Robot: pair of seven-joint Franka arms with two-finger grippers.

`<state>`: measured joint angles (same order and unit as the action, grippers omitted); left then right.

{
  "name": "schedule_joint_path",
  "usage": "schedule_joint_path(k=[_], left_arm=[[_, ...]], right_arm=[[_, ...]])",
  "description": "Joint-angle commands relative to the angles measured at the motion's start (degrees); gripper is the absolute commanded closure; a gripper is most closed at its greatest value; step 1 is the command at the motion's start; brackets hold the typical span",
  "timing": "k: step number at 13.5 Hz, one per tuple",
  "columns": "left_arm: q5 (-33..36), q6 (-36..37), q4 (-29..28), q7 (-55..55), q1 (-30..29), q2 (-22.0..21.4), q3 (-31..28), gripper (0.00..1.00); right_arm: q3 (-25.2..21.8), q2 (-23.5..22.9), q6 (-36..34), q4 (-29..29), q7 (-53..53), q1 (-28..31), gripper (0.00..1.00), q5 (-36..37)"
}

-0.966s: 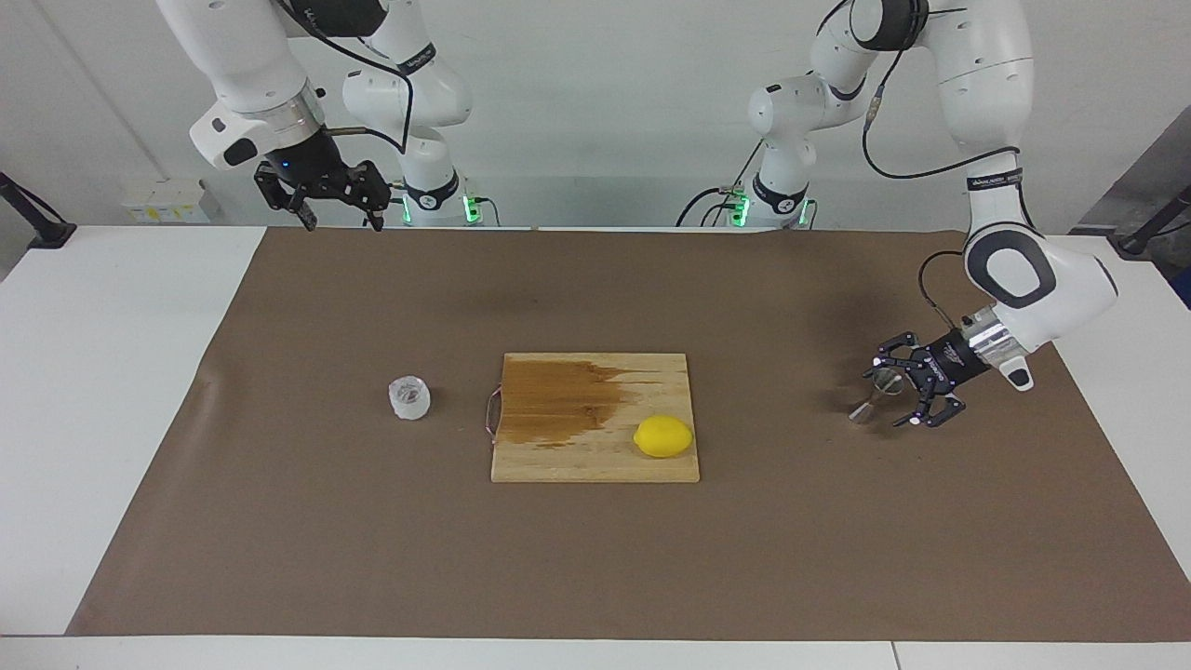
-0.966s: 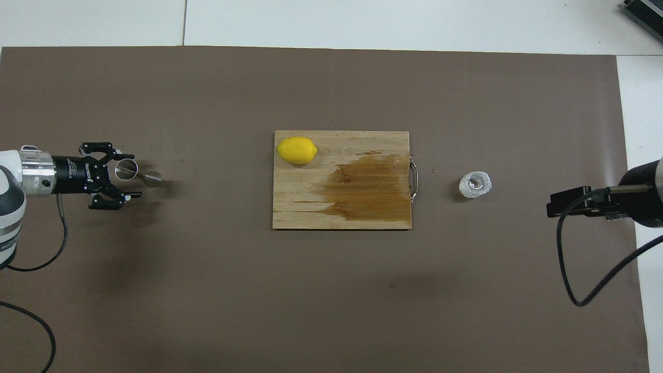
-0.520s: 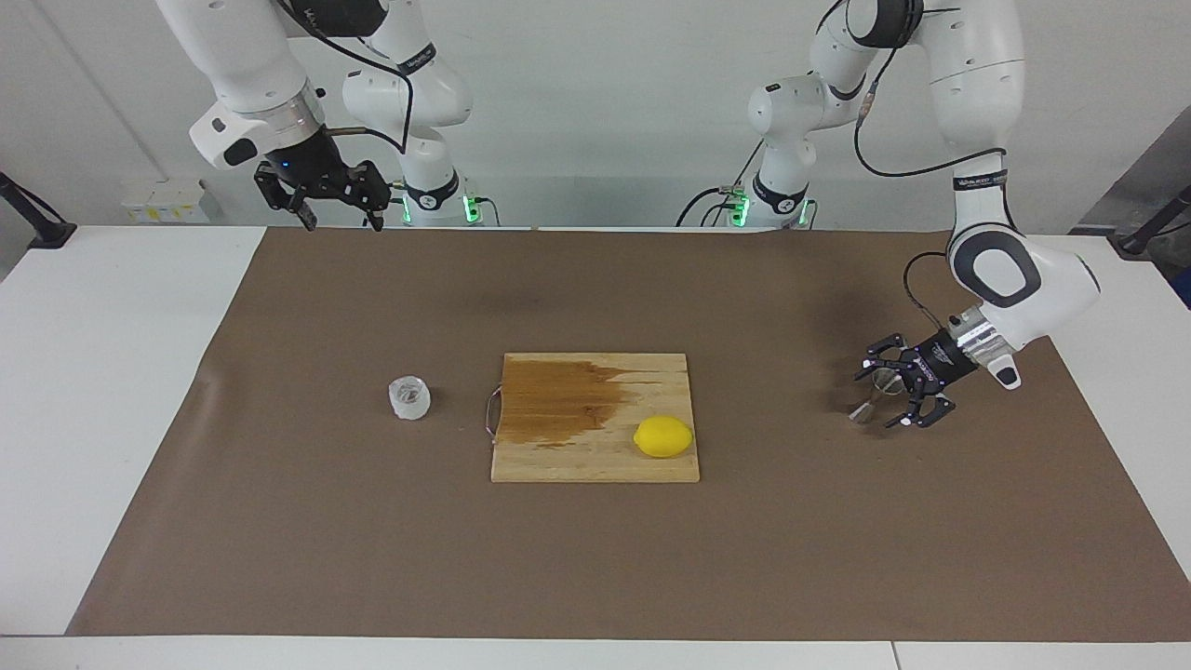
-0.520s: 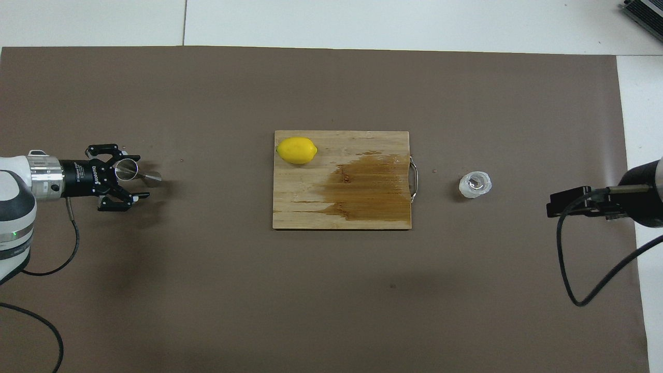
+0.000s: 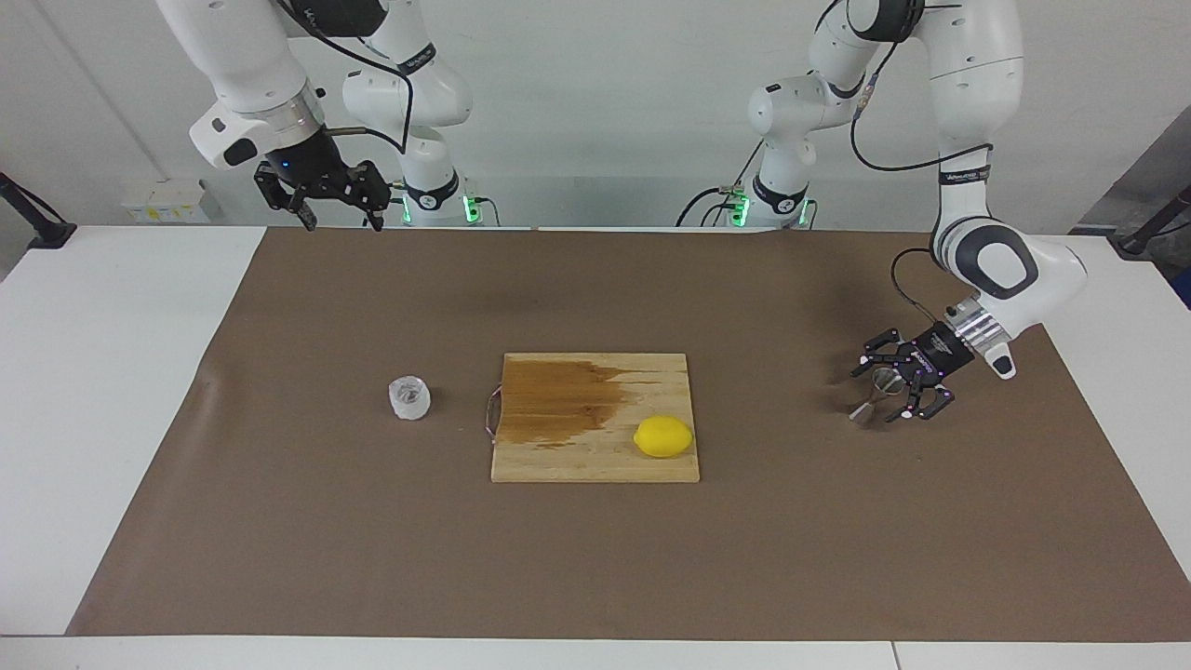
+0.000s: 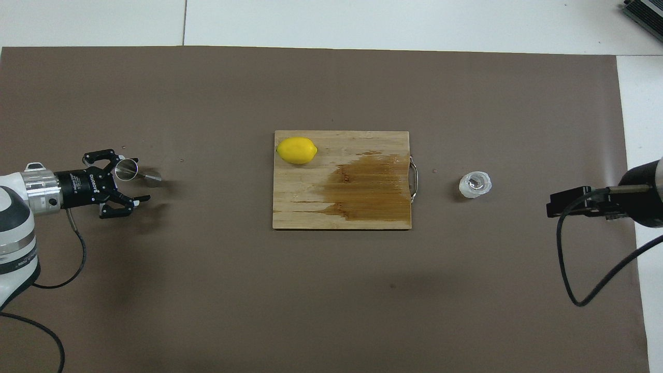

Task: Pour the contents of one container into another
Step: 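Close the left gripper on the metal cup and lift it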

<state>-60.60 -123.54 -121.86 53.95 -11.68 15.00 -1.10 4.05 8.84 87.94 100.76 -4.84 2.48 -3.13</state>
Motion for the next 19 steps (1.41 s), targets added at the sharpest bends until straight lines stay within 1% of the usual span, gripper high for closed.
schedule_joint_path(k=[1, 2, 3, 4, 5, 6, 7, 10, 15, 17, 18, 19], left_arm=[[-2.8, -1.5, -2.4, -1.3, 0.1, -2.1, 0.0, 0.0], [-3.0, -1.5, -2.4, -1.3, 0.0, -2.1, 0.0, 0.09], [-3.2, -1.5, -2.8, -1.3, -0.2, -2.3, 0.0, 0.33], [-3.9, -1.3, -2.8, -1.3, -0.2, -2.3, 0.0, 0.52], [-4.2, -1.4, -2.8, -1.3, -0.2, -2.3, 0.0, 0.76], [-4.2, -1.4, -2.8, -1.3, -0.2, -2.3, 0.0, 0.96], [-4.4, -1.4, -2.8, -1.3, -0.2, -2.4, 0.0, 1.0], [-4.8, -1.3, -2.7, -1.3, -0.2, -2.7, 0.0, 1.0], [-8.3, -1.5, -2.2, -0.3, 0.9, -4.3, 0.0, 1.0], [-8.8, -1.6, -1.5, 2.9, 1.1, -5.1, 0.5, 1.0], [-8.9, -2.2, -1.2, 4.8, 2.6, -5.6, 0.5, 1.0], [-9.4, -4.5, -1.0, 7.2, 4.4, -6.3, 0.5, 1.0]], right_arm=[[0.3, -0.6, -0.9, -1.1, -1.0, 0.7, 0.0, -0.9], [0.3, -0.6, -1.0, -1.1, -1.0, 0.7, 0.0, -0.9], [0.3, -0.6, -0.9, -1.1, -1.0, 0.7, 0.0, -0.9], [0.3, -0.6, -0.9, -1.1, -1.0, 0.7, 0.0, -0.9], [0.3, -0.6, -0.9, -1.1, -0.9, 0.7, 0.0, -0.9], [0.3, -0.6, -0.9, -1.1, -1.0, 0.7, 0.0, -0.9], [0.3, -0.6, -0.9, -1.1, -0.9, 0.7, 0.0, -0.9], [0.3, -0.6, -0.9, -1.1, -0.9, 0.7, 0.0, -0.9], [0.3, -0.6, -0.9, -1.1, -1.0, 0.7, 0.0, -0.9], [0.3, -0.6, -0.9, -1.1, -1.0, 0.7, 0.0, -0.9], [0.3, -0.6, -0.9, -1.1, -1.0, 0.7, 0.0, -0.9], [0.3, -0.6, -0.9, -1.1, -0.9, 0.7, 0.0, -0.9]])
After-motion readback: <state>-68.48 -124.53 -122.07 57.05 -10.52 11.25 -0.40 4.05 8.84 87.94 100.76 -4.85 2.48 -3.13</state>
